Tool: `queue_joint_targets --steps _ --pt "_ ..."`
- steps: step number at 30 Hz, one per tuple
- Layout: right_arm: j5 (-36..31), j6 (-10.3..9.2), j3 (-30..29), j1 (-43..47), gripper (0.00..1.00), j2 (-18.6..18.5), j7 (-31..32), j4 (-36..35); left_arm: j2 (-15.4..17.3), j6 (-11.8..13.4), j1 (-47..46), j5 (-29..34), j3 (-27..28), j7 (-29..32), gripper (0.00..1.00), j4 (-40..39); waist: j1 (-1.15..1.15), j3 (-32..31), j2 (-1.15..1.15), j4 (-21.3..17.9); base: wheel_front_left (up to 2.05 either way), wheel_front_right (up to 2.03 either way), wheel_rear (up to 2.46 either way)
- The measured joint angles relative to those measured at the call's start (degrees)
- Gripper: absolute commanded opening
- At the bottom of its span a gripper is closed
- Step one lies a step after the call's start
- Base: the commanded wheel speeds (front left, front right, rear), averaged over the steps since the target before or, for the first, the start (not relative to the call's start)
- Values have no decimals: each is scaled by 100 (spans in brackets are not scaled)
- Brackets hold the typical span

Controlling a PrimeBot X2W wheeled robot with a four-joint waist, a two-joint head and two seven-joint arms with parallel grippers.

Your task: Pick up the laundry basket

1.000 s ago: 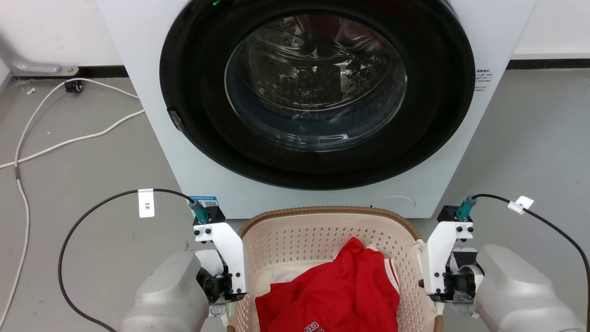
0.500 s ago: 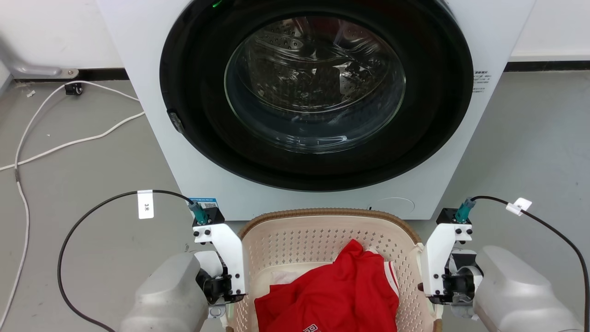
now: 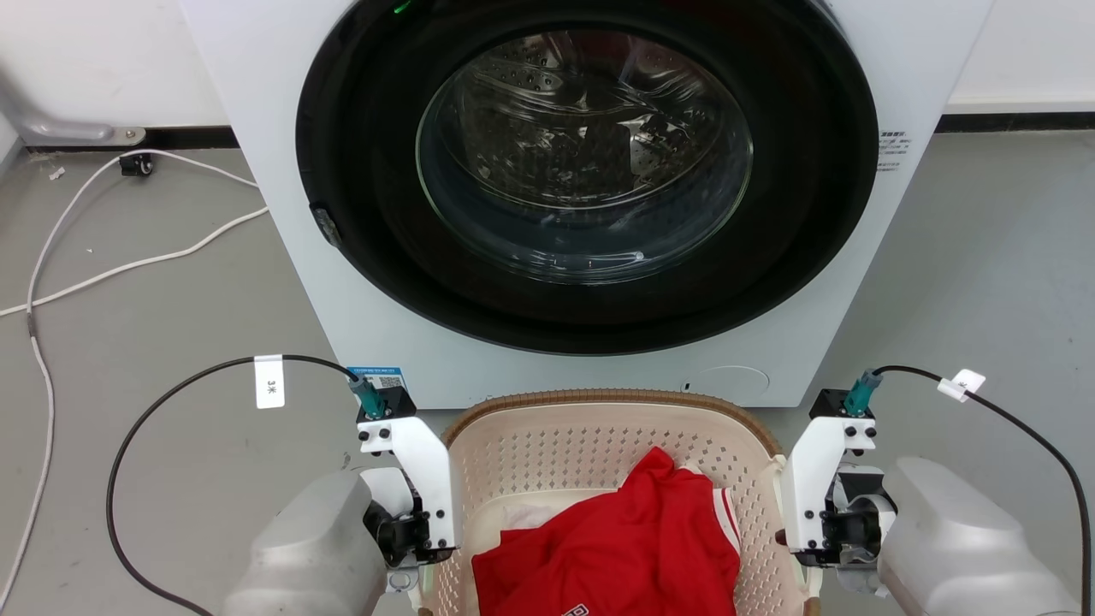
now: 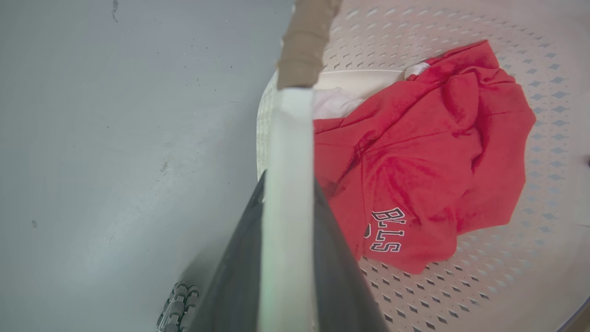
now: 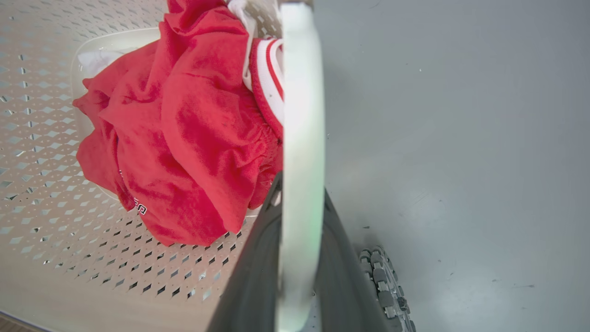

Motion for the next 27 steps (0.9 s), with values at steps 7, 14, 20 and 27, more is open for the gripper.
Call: queue_joint_targets --steps 7,14,20,27 --pt "33 0 2 0 0 3 5 22 0 0 0 -48 -35 -9 0 11 0 7 0 -9 0 0 0" --pt "46 0 -1 -2 0 5 4 34 -2 0 -1 -91 -78 -26 0 26 0 33 0 -4 0 0 0" --pt "48 0 0 -5 0 5 4 45 -9 0 -2 -118 -112 -51 0 35 0 35 0 -12 0 0 0" --pt "53 0 0 -5 0 11 3 53 -8 -1 -2 -162 -152 -69 0 52 0 31 0 -14 0 0 0"
